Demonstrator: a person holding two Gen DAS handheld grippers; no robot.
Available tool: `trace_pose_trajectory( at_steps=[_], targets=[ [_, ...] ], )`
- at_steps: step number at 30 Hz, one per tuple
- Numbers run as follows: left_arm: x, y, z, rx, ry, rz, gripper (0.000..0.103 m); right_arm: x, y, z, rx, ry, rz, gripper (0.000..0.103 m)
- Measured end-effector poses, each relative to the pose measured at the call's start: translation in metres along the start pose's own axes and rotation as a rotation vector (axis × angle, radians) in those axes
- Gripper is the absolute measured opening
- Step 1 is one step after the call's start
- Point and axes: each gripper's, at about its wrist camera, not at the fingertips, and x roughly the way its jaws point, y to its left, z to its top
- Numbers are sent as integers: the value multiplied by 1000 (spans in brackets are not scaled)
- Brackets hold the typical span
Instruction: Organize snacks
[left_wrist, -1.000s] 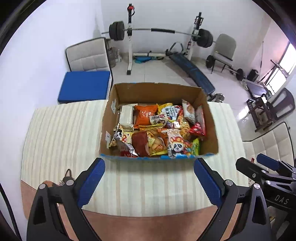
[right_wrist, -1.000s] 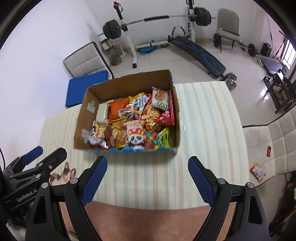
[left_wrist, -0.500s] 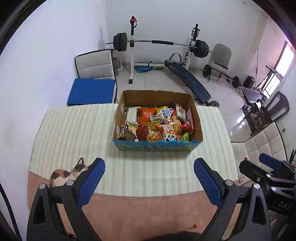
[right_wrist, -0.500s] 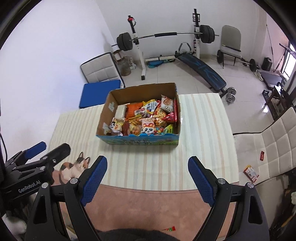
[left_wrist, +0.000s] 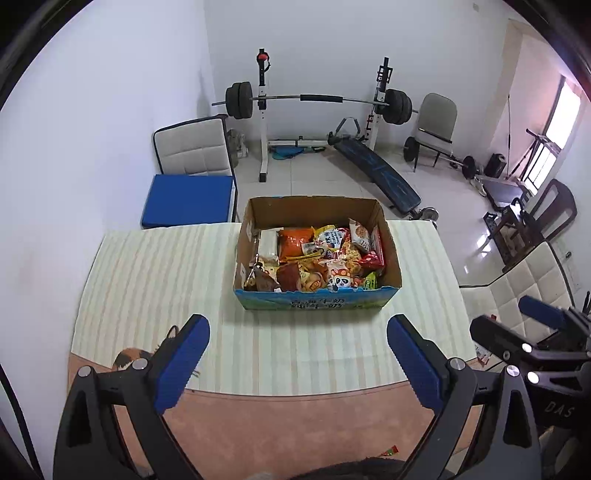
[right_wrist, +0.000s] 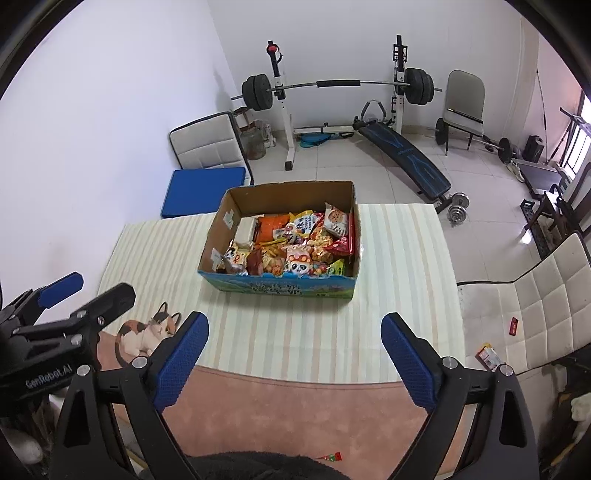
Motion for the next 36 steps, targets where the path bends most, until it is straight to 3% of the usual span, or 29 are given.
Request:
trace_pose_trajectory(
  at_steps=[2, 14, 20, 36],
  targets=[
    [8, 0, 1, -1, -1, -6, 103, 6, -2, 5, -1, -11, -17, 98],
    [52, 10, 20, -54, -27, 63, 103, 51, -15, 37, 3, -61, -121, 100],
    [75, 13, 26, -58, -26, 99, 103, 75, -21, 47, 23, -60, -138, 101],
    [100, 23, 29, -87, -15, 100, 103, 104, -21, 55, 20, -49, -153, 101]
  ],
)
